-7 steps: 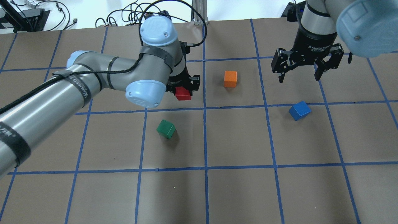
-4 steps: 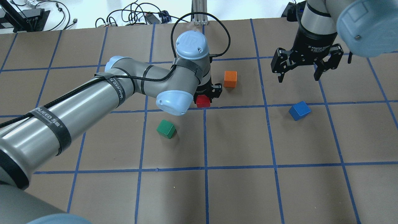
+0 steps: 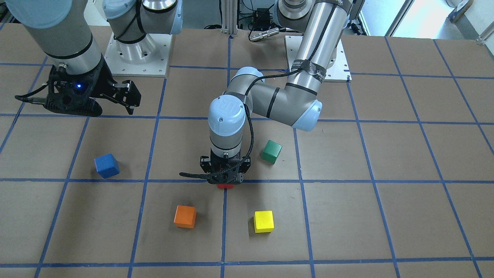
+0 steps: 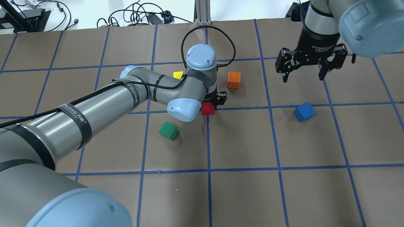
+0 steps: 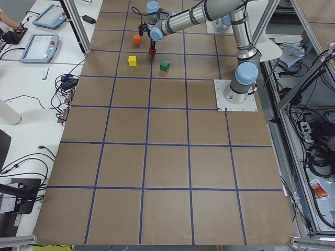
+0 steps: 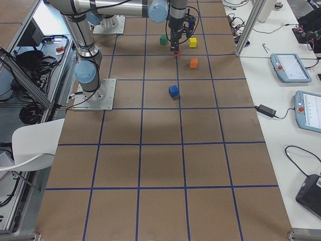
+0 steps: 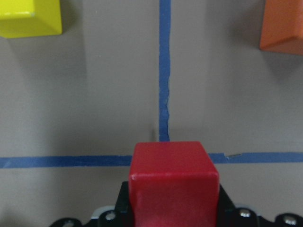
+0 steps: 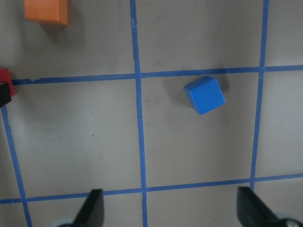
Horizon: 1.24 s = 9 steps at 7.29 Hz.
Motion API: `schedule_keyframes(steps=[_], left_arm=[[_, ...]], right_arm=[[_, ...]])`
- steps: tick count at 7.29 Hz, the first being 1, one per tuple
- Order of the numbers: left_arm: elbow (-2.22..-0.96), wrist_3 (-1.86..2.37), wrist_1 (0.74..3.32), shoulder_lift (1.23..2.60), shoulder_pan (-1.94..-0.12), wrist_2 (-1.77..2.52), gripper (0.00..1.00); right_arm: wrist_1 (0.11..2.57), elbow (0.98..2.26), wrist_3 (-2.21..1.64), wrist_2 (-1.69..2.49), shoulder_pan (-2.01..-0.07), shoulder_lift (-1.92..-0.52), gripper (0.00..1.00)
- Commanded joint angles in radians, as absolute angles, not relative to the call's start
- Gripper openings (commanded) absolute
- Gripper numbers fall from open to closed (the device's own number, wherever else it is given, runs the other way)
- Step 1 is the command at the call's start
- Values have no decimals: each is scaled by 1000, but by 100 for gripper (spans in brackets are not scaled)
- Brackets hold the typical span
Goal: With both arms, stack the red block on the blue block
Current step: 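Carry the red cube toward the table center and set it down, then open and raise the left gripper while the right gripper moves toward the red cube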
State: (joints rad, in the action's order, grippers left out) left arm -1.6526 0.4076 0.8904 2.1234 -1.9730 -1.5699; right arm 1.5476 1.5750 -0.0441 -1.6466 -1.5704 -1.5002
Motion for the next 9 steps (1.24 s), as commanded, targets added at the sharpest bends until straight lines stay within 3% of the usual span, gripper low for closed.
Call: schedule_keyframes(steps=[1,3,5,6,9], left_arm=[[-1645,320,885,2074,-1964,-1603,100],[-1643,137,943,1934,-1831,-1625,100],[-1631,133,1218,1771,-1743,-1624,100],[-1600,133,1333,1714,-1702,-1615,100],[-1511,135,1489,1631,-1651,-1546,100]], right_arm=[[1549,1572,-46,-1634,-1569,-1489,100],[1554,1572,-52,-1631,-1571,-1476,100],[1565,1560,-54,-1631,-1575,-1380,100],[1683,1560,-46,-1609,-1601,-1364,100],[1849,1557,-67,-1439,-1669,-1246,100]])
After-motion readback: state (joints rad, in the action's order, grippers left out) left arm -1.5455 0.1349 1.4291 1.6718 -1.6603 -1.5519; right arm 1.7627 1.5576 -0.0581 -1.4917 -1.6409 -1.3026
